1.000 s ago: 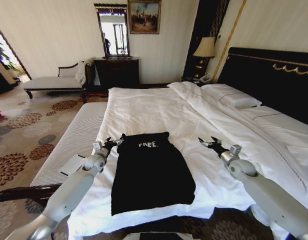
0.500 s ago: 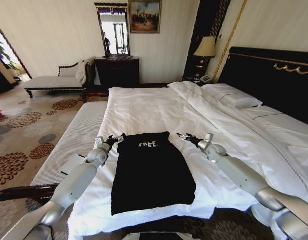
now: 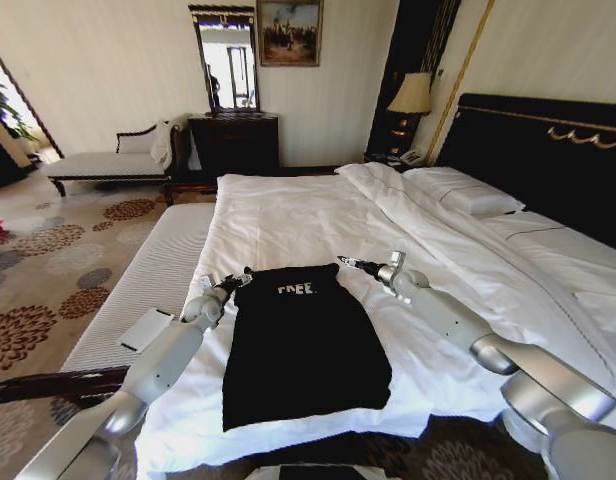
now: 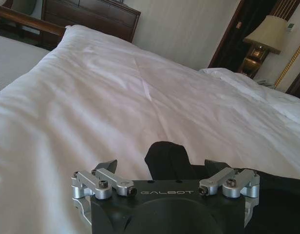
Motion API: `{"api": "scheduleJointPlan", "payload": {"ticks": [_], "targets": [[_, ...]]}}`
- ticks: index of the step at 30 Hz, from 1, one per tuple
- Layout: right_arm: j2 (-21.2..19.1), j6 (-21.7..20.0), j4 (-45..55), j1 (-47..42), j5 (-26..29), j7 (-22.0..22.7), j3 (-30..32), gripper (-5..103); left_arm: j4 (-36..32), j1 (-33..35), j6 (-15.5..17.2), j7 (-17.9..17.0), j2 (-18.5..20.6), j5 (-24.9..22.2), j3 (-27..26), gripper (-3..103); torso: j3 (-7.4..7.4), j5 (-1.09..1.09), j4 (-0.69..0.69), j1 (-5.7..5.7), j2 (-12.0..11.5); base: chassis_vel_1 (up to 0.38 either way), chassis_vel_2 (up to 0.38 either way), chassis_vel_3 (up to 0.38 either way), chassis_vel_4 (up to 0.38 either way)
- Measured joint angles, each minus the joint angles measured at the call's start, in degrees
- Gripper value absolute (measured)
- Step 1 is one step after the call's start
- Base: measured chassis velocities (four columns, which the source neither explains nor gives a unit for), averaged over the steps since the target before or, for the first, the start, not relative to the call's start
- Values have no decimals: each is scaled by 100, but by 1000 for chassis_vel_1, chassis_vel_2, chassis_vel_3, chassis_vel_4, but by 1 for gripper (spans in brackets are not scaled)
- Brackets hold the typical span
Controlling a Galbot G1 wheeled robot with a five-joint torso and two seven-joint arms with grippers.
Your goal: Fold the clothes on the bed.
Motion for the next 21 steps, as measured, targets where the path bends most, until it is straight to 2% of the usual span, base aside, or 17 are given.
{"api": "scheduleJointPlan", "payload": {"ticks": [14, 21], "targets": [[421, -204, -677, 137, -292, -290, -98, 100, 341, -242, 55, 30, -285, -204, 52, 100, 0, 0, 0, 0, 0, 0, 0, 0, 0], [832, -278, -1039, 181, -480, -408, -71, 100, 529, -340, 91, 50, -437, -360, 79, 100, 0, 1, 1, 0, 0, 0, 0, 0, 0]]}}
